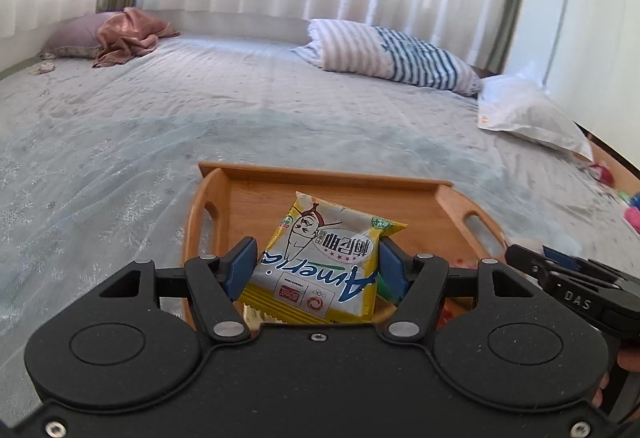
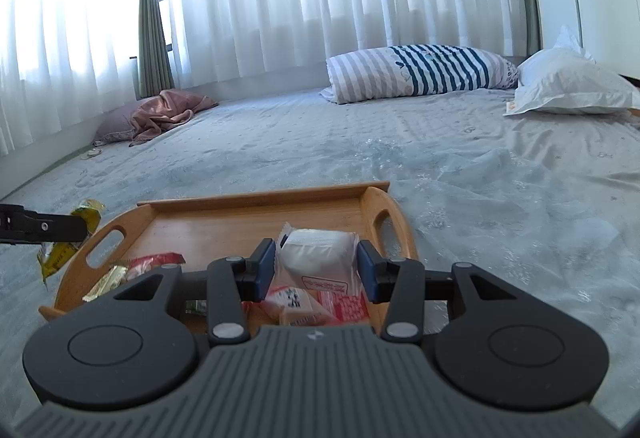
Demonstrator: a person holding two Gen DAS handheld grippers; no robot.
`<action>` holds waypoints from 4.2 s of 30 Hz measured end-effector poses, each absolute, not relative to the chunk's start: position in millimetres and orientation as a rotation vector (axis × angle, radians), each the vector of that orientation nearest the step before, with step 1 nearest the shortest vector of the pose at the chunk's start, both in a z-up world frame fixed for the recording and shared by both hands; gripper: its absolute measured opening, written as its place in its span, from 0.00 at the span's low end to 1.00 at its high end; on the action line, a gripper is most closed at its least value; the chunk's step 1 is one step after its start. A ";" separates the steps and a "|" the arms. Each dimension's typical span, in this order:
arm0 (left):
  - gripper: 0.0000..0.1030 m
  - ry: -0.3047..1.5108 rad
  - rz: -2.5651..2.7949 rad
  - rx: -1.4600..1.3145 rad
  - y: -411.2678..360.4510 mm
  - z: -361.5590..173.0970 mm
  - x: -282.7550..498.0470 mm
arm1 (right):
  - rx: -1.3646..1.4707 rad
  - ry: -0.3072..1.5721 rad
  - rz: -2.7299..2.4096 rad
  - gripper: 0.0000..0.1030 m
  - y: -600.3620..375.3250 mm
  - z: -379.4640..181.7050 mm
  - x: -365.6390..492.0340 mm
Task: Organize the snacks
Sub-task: 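Carry the yellow packet and white bag over the tray and lower them, then open both tools to release the snacks and pull back, then grasp the cream-wrapped bar with the left tool while the right tool grasps a red bar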
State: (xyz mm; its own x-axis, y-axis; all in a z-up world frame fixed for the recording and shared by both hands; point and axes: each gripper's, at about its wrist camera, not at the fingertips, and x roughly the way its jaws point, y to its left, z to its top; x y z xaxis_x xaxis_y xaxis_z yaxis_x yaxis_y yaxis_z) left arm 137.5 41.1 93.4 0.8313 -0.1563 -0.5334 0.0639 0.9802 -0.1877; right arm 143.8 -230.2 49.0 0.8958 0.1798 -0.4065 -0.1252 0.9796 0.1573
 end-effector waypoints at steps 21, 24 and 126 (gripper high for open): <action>0.61 0.645 0.057 -0.162 43.7 48.3 233.7 | 0.129 0.535 0.191 0.46 -192.6 16.0 217.9; 0.61 0.655 0.061 -0.161 43.0 44.3 238.2 | 0.122 0.541 0.192 0.46 -190.9 13.6 219.2; 0.28 0.768 -0.376 0.016 -17.5 33.5 85.1 | 0.047 0.581 0.352 0.72 -198.9 -0.4 50.4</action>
State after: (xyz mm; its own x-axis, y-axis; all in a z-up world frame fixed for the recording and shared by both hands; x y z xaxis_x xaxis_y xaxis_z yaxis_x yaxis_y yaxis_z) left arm 85.1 -17.5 33.5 0.6560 -0.3259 -0.6808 0.3372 0.9335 -0.1220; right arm 50.4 -198.9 -0.4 0.7780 0.3387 -0.5292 -0.3125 0.9393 0.1417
